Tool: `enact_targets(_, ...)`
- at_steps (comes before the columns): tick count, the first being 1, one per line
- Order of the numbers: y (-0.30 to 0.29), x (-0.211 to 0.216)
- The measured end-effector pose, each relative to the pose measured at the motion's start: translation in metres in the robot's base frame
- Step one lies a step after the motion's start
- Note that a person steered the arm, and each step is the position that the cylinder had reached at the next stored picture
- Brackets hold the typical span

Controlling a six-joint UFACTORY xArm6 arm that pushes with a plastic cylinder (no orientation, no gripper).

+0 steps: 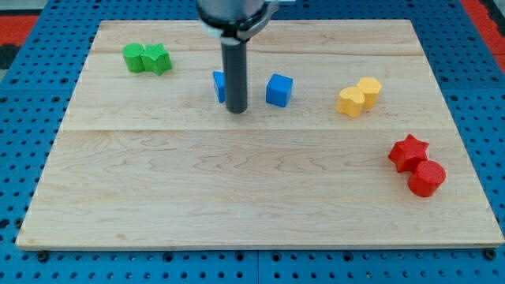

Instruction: Move the blue cube above the yellow hexagon

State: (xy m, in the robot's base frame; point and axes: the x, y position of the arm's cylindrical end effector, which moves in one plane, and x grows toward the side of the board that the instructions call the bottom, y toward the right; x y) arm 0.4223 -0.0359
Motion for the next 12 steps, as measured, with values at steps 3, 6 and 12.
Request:
enact_targets(3,0.08,0.031)
enact_targets(6,0.089,0.001)
enact_targets(12,0.163,-0.136)
